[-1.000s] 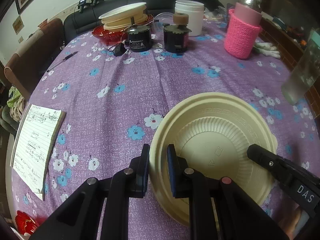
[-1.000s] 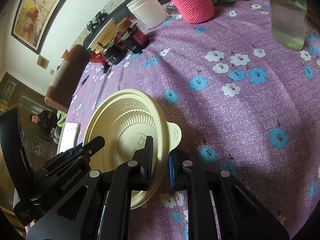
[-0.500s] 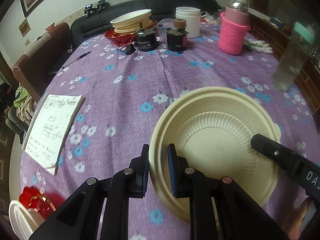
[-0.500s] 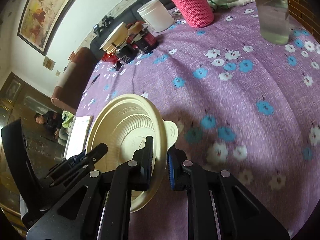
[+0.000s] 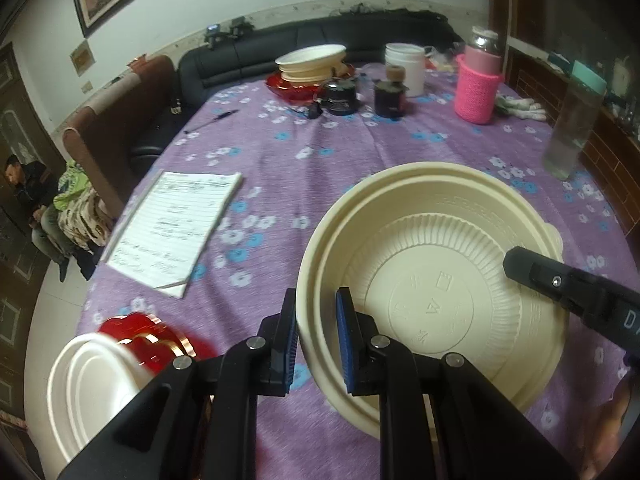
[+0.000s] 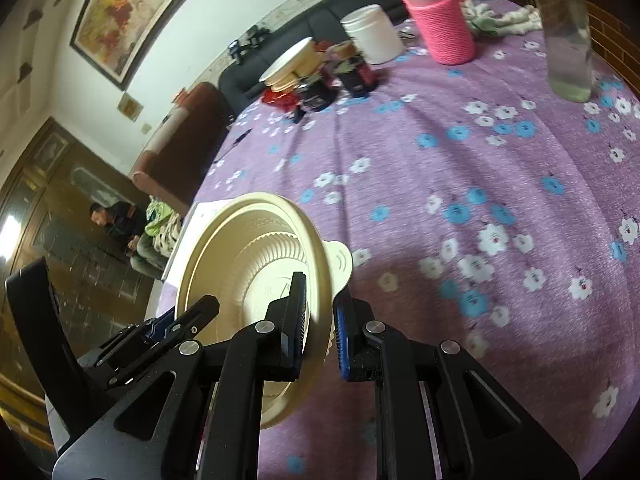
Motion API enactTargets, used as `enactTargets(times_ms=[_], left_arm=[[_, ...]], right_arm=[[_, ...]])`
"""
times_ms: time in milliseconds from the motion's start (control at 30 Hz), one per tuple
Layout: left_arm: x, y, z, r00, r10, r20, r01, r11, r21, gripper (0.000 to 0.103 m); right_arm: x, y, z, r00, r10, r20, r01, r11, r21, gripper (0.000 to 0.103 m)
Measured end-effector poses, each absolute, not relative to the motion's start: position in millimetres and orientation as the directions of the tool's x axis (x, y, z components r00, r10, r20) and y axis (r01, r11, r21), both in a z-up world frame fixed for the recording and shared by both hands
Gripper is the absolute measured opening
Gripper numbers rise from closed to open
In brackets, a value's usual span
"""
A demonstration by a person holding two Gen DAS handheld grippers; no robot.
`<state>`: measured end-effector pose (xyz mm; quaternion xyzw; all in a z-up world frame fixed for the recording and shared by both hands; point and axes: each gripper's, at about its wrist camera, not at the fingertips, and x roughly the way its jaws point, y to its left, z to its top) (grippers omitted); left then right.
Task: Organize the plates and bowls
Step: 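Lift the beige bowl with the right gripper and carry it toward the red plate stack, then lower the beige bowl onto the nested white bowls with the right gripper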
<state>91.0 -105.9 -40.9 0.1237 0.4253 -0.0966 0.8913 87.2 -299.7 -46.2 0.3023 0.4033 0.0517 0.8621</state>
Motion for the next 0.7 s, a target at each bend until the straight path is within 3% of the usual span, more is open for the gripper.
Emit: enactTargets(times_ms=[700], left_arm=[[52.7,-11.9,-8.2,0.708,0.034,-0.706,0.114,0.980,0.162,0.017]], right_arm=[[79.3,-196.3,-7.2,0.652,0.416,-0.634,-0.041,0.854,0.518,0.013]])
